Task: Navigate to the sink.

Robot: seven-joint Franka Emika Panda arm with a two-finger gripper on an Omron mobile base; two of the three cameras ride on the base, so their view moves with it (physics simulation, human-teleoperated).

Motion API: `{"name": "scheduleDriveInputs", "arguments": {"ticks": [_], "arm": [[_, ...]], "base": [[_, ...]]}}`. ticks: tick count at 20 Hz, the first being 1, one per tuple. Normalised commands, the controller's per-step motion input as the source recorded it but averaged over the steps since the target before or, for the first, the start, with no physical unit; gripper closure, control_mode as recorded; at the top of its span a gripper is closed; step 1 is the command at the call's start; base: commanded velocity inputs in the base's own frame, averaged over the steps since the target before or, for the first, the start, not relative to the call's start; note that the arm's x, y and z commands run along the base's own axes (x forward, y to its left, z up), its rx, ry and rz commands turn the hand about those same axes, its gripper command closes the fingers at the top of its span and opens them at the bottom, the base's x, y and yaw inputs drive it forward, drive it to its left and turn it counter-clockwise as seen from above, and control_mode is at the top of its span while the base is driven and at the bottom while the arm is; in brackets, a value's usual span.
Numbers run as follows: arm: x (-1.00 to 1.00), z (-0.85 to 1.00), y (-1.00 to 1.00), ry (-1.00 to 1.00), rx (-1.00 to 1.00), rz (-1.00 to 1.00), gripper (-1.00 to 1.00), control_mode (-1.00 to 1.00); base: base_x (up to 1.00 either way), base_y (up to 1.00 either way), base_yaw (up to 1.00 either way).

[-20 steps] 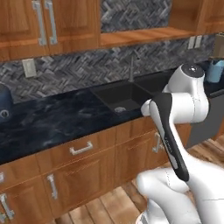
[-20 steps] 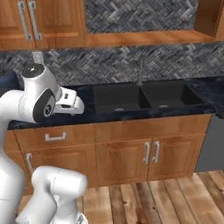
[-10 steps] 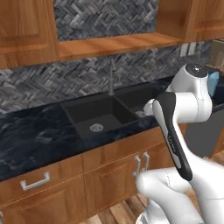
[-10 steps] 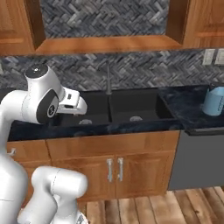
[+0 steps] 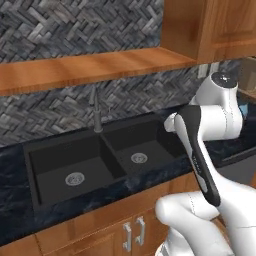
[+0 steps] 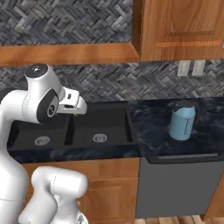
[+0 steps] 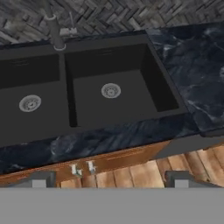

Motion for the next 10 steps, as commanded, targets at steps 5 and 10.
{"name": "scheduleDriveInputs", "arguments": {"ticks": [5,10], "arm": [[0.00,0.00,0.00,0.00,0.00,0.00,-1.00,1.00],[0.00,0.00,0.00,0.00,0.00,0.00,-1.00,1.00]], "base": [[1.00,-0.36,0.12],[1.00,0.36,0.28]]}}
